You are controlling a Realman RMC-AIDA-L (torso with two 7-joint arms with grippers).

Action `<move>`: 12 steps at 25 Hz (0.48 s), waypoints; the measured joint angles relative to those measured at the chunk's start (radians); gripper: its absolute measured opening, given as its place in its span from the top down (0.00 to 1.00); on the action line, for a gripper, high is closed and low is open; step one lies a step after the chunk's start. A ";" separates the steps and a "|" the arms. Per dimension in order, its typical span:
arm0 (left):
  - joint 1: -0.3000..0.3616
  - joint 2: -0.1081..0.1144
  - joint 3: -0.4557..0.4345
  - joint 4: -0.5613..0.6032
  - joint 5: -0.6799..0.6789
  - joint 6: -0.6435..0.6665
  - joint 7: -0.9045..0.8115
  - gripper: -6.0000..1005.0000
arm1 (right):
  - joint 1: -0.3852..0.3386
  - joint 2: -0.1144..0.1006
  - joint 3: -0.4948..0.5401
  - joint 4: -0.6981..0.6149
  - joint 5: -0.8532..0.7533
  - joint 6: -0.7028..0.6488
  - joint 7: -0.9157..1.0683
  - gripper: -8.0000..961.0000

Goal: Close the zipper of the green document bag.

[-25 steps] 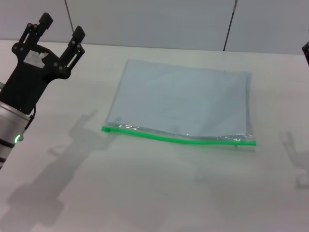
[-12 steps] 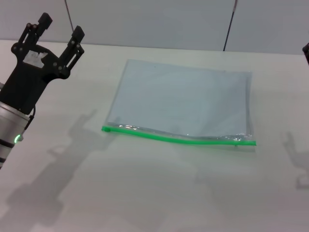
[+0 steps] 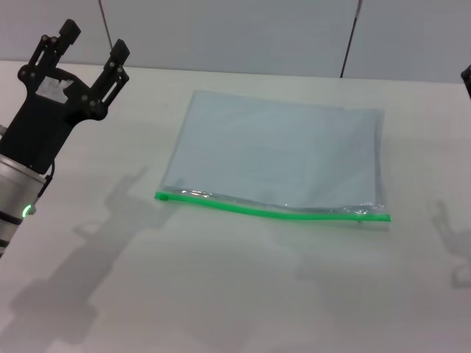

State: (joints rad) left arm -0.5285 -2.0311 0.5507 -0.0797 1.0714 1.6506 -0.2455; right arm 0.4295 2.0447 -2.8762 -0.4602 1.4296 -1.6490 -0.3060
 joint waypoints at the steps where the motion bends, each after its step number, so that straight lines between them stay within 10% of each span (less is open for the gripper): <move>1: 0.000 0.000 0.000 0.000 0.000 0.000 0.000 0.24 | 0.000 0.000 0.000 0.000 0.000 0.000 0.000 0.11; 12: -0.001 0.000 0.000 0.000 0.001 0.000 0.000 0.24 | 0.000 0.000 0.000 0.000 0.000 0.000 0.000 0.11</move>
State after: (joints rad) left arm -0.5293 -2.0311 0.5510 -0.0797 1.0723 1.6505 -0.2455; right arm 0.4295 2.0447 -2.8762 -0.4602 1.4296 -1.6492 -0.3055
